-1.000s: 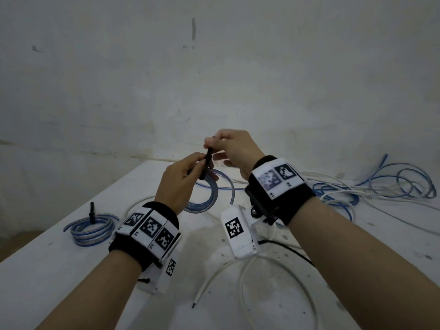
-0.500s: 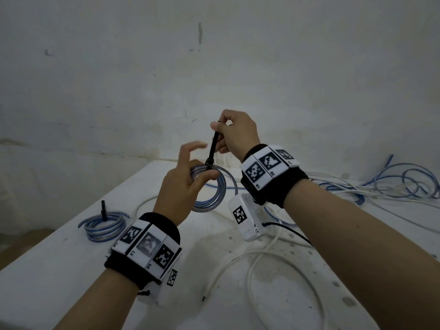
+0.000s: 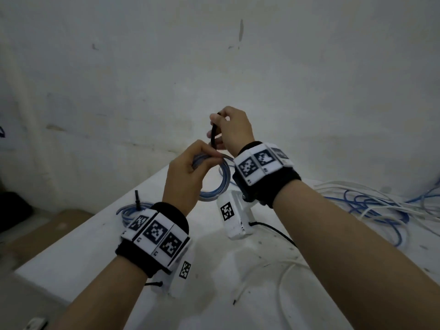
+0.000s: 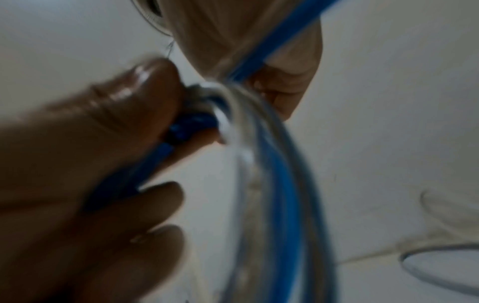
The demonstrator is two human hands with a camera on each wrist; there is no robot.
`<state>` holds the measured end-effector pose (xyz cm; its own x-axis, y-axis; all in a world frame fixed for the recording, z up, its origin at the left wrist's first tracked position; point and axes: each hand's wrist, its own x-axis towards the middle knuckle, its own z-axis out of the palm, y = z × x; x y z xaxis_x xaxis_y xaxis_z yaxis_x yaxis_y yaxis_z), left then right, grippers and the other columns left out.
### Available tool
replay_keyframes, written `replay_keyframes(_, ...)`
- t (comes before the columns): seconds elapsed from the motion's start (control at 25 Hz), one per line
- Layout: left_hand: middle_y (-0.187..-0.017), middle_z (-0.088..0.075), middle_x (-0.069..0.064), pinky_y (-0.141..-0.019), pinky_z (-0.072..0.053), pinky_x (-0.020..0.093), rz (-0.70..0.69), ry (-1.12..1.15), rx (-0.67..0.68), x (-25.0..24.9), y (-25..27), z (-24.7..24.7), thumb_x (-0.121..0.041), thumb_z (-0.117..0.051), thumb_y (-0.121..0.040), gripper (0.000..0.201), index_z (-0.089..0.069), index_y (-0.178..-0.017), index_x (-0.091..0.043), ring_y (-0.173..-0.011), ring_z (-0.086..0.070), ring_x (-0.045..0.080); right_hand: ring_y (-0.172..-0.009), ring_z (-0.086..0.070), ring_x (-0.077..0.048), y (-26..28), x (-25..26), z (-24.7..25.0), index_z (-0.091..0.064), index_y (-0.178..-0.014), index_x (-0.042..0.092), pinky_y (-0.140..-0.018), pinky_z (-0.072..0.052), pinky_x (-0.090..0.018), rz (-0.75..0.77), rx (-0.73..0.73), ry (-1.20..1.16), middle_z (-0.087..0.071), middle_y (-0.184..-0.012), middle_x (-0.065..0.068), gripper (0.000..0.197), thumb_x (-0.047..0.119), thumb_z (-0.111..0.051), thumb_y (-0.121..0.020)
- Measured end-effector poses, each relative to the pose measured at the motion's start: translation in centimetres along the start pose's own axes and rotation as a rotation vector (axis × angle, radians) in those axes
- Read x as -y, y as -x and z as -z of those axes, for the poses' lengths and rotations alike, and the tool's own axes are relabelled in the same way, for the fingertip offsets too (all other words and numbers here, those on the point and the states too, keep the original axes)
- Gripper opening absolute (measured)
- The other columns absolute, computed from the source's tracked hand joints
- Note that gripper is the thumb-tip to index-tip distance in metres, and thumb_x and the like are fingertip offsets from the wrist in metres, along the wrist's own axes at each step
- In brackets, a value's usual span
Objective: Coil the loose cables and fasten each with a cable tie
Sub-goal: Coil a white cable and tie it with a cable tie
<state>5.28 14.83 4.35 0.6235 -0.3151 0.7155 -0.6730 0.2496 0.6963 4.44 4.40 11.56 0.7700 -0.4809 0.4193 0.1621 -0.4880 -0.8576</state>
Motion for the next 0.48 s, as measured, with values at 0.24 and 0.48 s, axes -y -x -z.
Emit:
replay_keyframes(0.24, -0.074, -0.056, -0.004, -0.041, -0.035, 0.011, 0.202, -0.069, -0.179, 2.3, -4.5, 5.9, -0.010, -0.051, -0.091, 0.005, -0.049, -0.093, -0.014, -0.043, -0.046, -0.005, -0.064, -0.057, -0.026, 3.6, -2.1, -6.7, -0.032, -0.118, 0.008, -0.052, -0.046, -0.030, -0.044, 0.338, -0.004, -0.055, -0.084, -0.010, 0.029, 0.030, -0.034, -0.099)
replay_keyframes(0.48, -0.134, -0.042, 0.009, -0.085, -0.035, 0.024, 0.601, -0.502, 0.297, 5.9, -4.1, 9.8, -0.037, -0.044, -0.094, 0.060, -0.017, -0.140, -0.011, -0.114, -0.050, 0.019, -0.104, -0.052, -0.033, -1.1, -6.7, -10.7, -0.037, -0.126, -0.003, -0.075, -0.034, -0.031, -0.208, 0.310, 0.396, -0.052, -0.119, -0.023, 0.032, 0.015, -0.029, -0.100)
